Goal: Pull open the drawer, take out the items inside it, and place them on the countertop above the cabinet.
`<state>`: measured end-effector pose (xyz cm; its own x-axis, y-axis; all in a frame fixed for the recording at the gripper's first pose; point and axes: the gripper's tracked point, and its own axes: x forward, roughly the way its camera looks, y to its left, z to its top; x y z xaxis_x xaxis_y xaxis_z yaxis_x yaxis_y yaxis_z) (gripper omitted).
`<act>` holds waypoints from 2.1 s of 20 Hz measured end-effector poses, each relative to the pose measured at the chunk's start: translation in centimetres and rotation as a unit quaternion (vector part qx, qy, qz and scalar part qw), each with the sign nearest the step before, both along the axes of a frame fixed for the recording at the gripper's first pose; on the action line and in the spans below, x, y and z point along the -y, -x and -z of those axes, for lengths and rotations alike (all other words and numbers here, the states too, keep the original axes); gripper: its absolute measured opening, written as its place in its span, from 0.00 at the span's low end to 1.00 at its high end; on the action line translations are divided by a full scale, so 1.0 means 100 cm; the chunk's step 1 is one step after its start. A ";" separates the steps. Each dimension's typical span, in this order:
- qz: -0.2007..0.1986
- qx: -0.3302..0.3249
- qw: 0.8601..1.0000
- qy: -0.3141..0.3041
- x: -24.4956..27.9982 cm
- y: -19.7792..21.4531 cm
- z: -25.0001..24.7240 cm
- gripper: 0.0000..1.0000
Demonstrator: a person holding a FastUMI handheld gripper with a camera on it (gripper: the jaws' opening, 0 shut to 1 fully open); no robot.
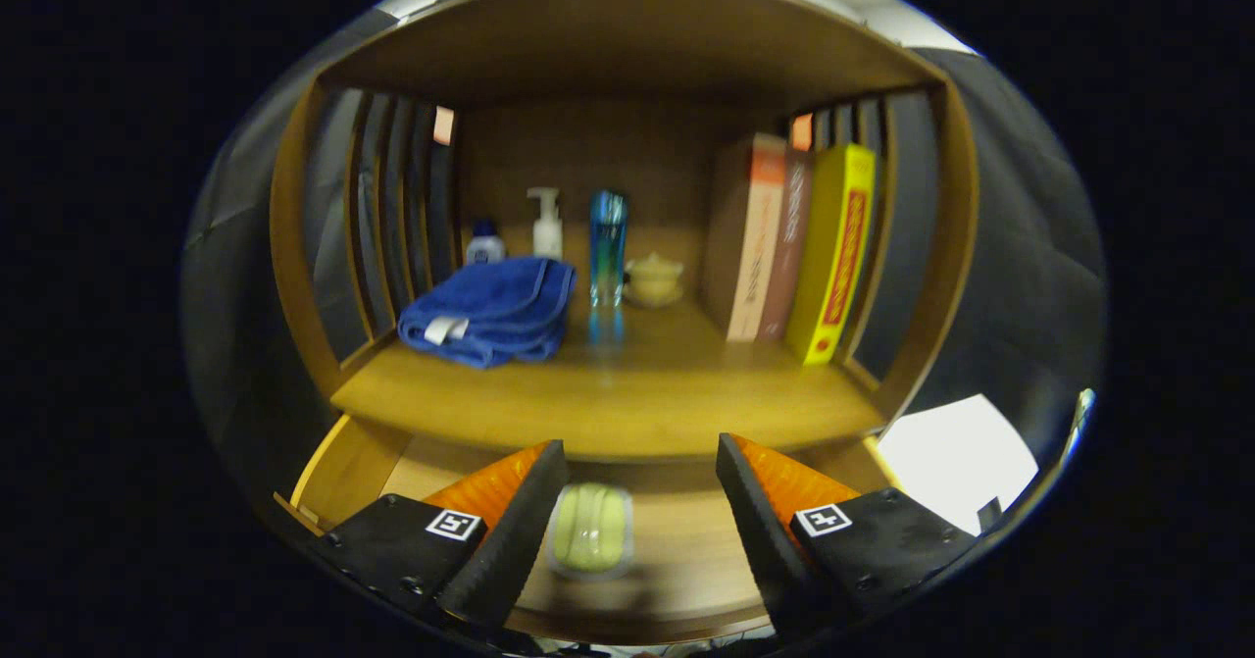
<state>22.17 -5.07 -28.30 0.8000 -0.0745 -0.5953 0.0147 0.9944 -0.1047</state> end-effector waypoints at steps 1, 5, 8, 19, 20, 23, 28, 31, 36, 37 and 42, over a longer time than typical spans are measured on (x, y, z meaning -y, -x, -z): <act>0.000 -0.021 1.000 0.001 0.001 0.003 0.015 0.99; -0.002 -0.082 0.997 0.010 -0.002 0.012 0.067 0.99; -0.008 -0.111 0.994 0.004 -0.010 0.012 0.086 0.98; -0.007 -0.201 0.979 -0.021 -0.024 0.028 0.137 0.73; -0.004 -0.201 0.979 -0.029 -0.028 0.027 0.140 0.65; 0.002 -0.190 0.982 -0.016 -0.026 0.024 0.136 0.31; -0.006 -0.165 0.986 -0.027 -0.032 0.022 0.130 0.18; -0.009 -0.135 0.990 -0.034 -0.035 0.023 0.115 0.18; -0.017 -0.054 0.998 -0.030 -0.029 0.021 0.066 0.18; -0.019 -0.036 0.999 -0.031 -0.028 0.022 0.054 0.18; -0.010 0.005 0.998 -0.063 -0.021 0.037 0.028 0.18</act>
